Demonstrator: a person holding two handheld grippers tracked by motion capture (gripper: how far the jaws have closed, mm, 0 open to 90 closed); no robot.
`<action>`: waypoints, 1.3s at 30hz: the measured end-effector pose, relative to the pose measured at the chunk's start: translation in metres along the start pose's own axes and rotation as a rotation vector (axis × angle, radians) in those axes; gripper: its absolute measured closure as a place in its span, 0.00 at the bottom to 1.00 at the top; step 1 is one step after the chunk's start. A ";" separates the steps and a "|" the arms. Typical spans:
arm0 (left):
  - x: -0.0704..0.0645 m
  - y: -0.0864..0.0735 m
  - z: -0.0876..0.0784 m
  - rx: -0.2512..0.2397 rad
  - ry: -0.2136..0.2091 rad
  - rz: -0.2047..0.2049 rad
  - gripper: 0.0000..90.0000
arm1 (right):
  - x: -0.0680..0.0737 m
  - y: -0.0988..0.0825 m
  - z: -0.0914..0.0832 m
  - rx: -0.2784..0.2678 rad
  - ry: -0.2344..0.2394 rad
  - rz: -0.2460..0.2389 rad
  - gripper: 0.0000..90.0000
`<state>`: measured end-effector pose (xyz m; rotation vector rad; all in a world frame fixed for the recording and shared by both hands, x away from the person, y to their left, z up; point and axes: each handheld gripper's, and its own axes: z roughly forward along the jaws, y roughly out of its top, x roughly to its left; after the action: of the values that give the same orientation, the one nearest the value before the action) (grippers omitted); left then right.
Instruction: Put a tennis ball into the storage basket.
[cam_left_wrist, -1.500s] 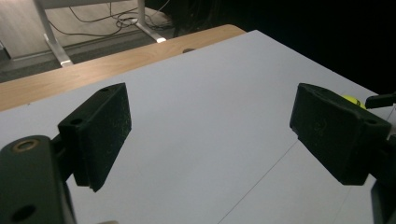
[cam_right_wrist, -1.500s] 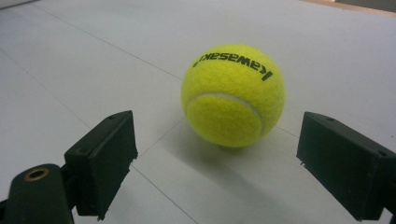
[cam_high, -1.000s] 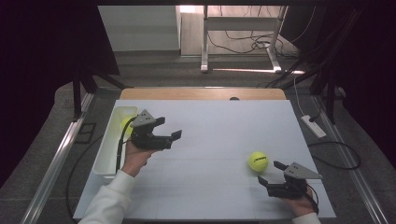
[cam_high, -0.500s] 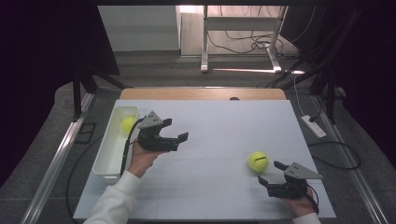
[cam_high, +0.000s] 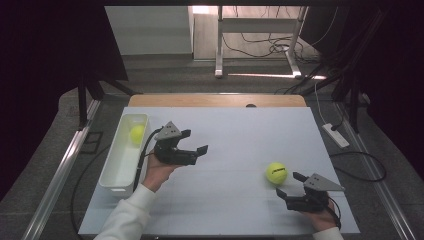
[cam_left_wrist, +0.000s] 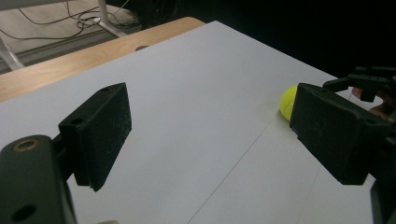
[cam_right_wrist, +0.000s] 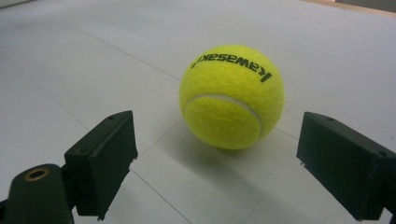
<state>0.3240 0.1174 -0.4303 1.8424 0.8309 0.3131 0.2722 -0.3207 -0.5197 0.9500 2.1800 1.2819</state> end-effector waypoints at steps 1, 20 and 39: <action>-0.001 0.000 0.002 0.000 -0.004 -0.002 0.15 | 0.000 0.000 0.000 -0.001 0.002 0.001 0.13; -0.012 -0.004 0.025 0.029 -0.053 0.015 0.15 | 0.001 0.005 0.007 -0.003 0.011 -0.012 0.13; -0.024 -0.003 0.047 0.037 -0.094 0.035 0.15 | 0.004 0.004 0.003 -0.003 0.012 -0.014 0.13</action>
<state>0.3317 0.0681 -0.4491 1.8930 0.7454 0.2329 0.2729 -0.3149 -0.5179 0.9267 2.1896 1.2867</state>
